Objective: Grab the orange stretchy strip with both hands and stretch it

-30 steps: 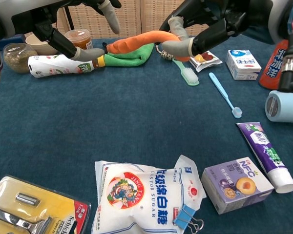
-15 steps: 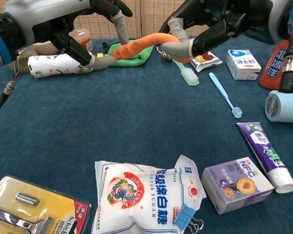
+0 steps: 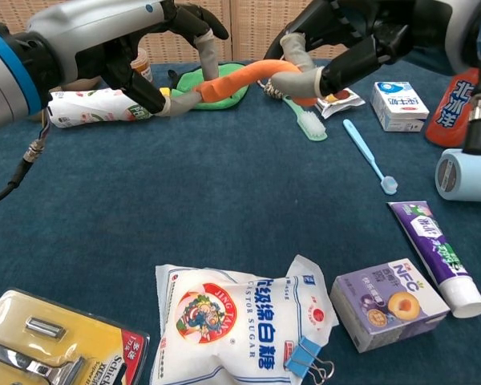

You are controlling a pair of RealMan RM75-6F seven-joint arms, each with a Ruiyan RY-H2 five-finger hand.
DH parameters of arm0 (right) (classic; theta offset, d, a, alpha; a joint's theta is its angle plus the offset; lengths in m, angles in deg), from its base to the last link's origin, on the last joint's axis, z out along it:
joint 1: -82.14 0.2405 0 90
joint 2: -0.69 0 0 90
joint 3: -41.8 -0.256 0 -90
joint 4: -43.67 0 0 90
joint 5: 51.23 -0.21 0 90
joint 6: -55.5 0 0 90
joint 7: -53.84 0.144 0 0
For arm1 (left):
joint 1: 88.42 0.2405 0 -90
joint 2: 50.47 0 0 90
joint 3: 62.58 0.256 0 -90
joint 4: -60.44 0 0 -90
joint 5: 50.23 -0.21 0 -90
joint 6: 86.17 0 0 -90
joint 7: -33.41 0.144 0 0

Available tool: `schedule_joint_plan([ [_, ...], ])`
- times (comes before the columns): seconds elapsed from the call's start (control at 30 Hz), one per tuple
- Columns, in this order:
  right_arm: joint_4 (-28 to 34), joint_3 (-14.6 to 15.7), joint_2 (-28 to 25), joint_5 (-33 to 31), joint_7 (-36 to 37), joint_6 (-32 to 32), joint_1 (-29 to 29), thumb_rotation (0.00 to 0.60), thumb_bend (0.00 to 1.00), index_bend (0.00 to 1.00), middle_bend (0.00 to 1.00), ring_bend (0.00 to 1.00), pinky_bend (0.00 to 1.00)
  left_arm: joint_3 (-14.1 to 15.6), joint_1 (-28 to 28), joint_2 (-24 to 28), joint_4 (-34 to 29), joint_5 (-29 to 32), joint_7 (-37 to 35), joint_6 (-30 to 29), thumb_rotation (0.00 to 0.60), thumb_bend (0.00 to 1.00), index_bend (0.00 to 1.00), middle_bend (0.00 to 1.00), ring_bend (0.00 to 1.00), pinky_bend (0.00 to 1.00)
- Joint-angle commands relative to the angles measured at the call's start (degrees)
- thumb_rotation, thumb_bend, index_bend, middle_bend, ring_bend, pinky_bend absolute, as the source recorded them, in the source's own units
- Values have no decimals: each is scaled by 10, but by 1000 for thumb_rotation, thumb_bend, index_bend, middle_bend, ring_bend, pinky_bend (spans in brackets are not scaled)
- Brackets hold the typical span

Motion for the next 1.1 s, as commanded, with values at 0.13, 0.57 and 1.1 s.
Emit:
schedule_joint_plan([
  [0.13, 0, 2, -3, 2, 0, 2, -2, 600, 590, 718, 323, 247, 48, 0, 0, -1, 1, 0, 0, -5, 600, 442, 578, 182, 190, 76],
  [0.57, -2, 2, -6, 2, -2, 0, -1, 600, 621, 739, 337, 274, 57, 2, 1, 2, 2, -2, 2, -15, 600, 497, 663, 225, 212, 85],
  [1.1, -6, -4, -20, 0, 12, -2, -4, 600, 628, 749, 346, 308, 73, 1, 2, 20, 3, -2, 2, -20, 600, 503, 712, 267, 234, 99],
])
